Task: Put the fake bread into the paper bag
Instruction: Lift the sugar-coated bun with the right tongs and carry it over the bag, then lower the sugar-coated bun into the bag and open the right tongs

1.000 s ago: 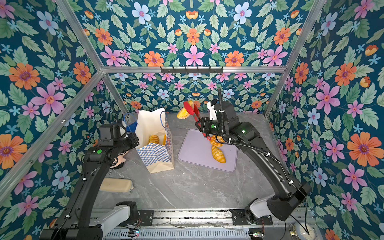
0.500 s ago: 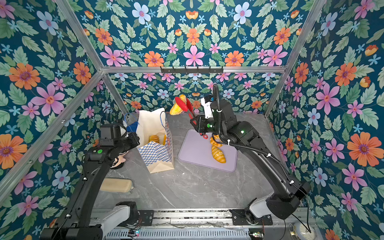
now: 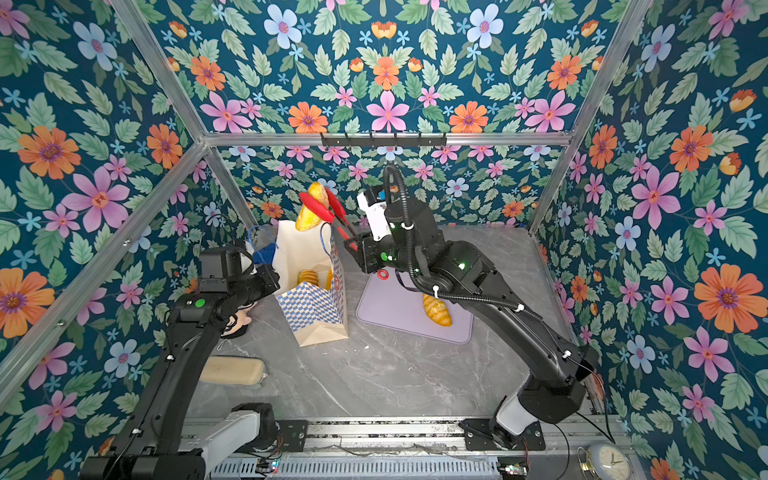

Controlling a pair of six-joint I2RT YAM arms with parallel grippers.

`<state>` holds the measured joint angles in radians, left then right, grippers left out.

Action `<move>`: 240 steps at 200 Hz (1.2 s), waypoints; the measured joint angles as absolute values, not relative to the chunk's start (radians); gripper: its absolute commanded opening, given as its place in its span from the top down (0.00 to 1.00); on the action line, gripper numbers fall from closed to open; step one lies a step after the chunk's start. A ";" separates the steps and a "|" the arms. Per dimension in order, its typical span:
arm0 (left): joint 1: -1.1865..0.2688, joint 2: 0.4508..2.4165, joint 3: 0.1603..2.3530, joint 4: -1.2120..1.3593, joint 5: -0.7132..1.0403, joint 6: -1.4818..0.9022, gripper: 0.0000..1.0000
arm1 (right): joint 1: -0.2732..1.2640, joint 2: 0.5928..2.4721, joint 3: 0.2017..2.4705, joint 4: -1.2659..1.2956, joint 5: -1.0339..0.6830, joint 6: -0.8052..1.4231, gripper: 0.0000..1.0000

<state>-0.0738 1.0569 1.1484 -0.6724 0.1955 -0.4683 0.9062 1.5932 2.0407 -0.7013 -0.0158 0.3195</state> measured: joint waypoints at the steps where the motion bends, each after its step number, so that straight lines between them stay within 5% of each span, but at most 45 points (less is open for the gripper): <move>1: -0.074 1.057 1.148 -0.672 0.196 -0.468 1.00 | 0.909 1.598 2.047 -0.704 -0.012 0.316 0.65; 125: -0.074 1.046 1.135 -0.666 0.199 -0.469 1.00 | 1.014 1.953 2.471 -0.974 0.168 0.166 0.66; 240: -0.074 1.041 1.134 -0.666 0.196 -0.469 1.00 | 1.017 1.982 2.429 -1.064 0.220 0.147 0.65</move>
